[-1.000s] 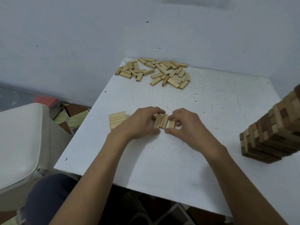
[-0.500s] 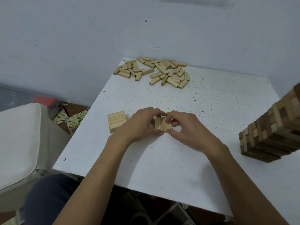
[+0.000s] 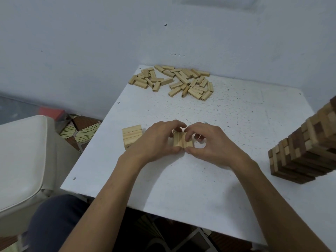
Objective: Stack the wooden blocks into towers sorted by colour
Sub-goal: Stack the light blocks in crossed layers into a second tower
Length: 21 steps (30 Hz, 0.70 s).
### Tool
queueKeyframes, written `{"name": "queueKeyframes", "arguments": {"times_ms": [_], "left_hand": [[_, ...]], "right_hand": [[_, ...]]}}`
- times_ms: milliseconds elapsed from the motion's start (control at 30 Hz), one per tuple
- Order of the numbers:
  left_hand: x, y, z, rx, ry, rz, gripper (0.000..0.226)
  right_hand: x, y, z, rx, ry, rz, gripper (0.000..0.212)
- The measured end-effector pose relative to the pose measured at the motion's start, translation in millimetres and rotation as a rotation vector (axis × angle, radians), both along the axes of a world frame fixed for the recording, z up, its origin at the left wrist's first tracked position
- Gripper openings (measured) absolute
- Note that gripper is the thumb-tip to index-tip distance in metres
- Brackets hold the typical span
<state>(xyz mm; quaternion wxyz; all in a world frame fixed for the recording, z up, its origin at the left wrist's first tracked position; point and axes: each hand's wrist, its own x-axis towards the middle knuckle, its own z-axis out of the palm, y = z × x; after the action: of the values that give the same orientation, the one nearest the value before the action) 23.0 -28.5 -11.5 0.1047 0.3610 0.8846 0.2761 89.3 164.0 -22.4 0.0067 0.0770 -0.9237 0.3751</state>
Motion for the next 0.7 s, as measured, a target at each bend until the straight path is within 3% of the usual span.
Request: {"name": "queueKeyframes", "arguments": {"times_ms": [700], "left_hand": [[-13, -114, 11, 0.09, 0.06, 0.327, 0.065]], "right_hand": [[-70, -96, 17, 0.031, 0.037, 0.251, 0.033]]}}
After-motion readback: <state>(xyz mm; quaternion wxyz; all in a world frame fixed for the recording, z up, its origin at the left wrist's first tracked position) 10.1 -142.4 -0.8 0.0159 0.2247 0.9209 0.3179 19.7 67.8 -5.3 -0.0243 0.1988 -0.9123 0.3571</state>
